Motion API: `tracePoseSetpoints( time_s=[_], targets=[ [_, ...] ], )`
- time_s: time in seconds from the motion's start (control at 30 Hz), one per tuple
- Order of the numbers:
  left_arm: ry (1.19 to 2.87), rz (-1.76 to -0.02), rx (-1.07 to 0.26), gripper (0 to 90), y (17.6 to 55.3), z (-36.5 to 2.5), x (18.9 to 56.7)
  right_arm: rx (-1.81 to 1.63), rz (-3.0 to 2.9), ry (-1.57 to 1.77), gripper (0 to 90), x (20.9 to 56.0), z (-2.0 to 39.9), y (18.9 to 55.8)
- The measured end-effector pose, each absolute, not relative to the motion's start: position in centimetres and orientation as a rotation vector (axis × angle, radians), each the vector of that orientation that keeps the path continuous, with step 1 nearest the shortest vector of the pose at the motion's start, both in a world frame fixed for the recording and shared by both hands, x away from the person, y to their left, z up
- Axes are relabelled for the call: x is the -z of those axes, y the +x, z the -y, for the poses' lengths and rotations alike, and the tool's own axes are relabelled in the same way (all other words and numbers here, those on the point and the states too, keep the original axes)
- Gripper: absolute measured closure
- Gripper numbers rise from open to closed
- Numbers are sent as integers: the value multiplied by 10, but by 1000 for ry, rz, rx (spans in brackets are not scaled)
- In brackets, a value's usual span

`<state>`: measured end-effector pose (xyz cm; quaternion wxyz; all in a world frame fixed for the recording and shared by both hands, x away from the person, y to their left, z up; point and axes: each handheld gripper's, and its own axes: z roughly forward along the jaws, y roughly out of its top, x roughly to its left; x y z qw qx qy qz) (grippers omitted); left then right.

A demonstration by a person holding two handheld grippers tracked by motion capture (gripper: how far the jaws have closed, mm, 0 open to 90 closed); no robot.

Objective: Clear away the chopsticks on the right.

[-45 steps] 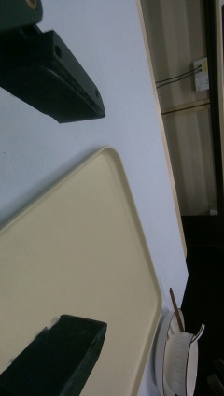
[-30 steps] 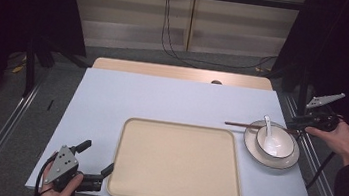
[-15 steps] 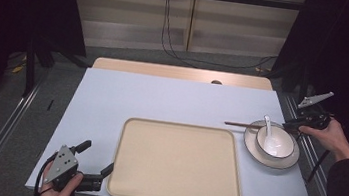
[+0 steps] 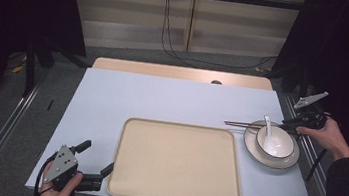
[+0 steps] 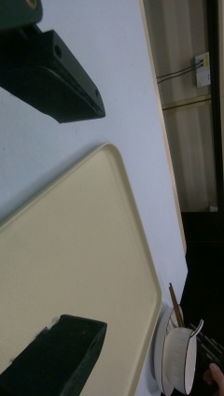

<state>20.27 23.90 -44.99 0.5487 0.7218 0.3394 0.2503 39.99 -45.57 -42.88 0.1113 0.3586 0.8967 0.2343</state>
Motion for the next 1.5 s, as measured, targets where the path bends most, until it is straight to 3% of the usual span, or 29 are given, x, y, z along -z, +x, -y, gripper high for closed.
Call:
tracePoseSetpoints(
  time_s=[0.2, 0.57, 1.5],
  targets=[
    [1717, -803, -603, 10, 202, -240, 450, -674, -2682, 994, 692, 434, 444, 408],
    [1726, -798, -585, 10, 203, -239, 451, -642, -2651, 935, 844, 439, 441, 409],
    [1699, -802, -597, 13, 201, -242, 449, -829, -2499, 1153, 849, 415, 449, 392]
  ],
)
